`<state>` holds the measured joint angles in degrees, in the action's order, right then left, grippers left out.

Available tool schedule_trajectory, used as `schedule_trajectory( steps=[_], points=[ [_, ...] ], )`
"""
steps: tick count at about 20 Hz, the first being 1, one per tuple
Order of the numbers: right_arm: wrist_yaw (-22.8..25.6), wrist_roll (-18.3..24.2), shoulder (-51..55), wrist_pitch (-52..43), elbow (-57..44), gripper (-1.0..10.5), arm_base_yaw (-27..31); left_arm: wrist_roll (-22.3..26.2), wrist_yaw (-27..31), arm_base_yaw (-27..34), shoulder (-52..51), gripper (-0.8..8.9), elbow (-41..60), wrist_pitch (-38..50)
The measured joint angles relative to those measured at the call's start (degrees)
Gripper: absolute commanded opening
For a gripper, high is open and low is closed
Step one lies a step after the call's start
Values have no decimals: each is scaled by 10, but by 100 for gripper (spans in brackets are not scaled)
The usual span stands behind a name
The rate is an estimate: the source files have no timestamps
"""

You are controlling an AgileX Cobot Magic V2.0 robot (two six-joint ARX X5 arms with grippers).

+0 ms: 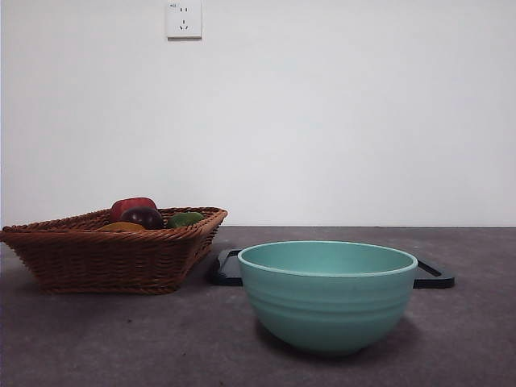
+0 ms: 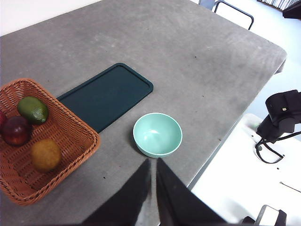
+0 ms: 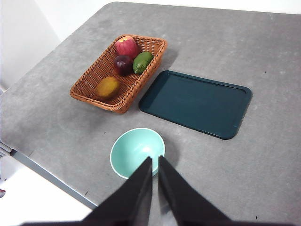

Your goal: Pick up the wifruite, put it on the bowl, pick up the plate, put it on desk

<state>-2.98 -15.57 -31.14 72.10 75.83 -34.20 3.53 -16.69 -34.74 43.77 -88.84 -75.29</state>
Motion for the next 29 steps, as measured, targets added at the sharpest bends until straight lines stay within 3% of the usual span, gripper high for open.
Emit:
schedule_trajectory(
  steps=[5, 10, 13, 15, 18, 20, 24, 29],
  points=[
    [0, 0, 0, 0, 0, 15, 0, 0, 0, 12, 0, 15, 0, 0],
    [0, 0, 0, 0, 0, 15, 0, 1, -9, 132, -15, 16, 37, 41],
    [0, 0, 0, 0, 0, 15, 0, 31, -6, 206, -70, 16, 188, 202],
    [0, 0, 0, 0, 0, 15, 0, 34, -5, 259, -122, 16, 351, 370],
    [0, 0, 0, 0, 0, 15, 0, -7, 10, 309, -202, 16, 608, 630],
    [0, 0, 0, 0, 0, 15, 0, -37, 56, 319, -258, 16, 741, 742],
    [0, 0, 0, 0, 0, 15, 0, -76, 160, 319, -357, 16, 844, 749],
    [0, 0, 0, 0, 0, 15, 0, -88, 173, 319, -412, 16, 859, 676]
  ],
)
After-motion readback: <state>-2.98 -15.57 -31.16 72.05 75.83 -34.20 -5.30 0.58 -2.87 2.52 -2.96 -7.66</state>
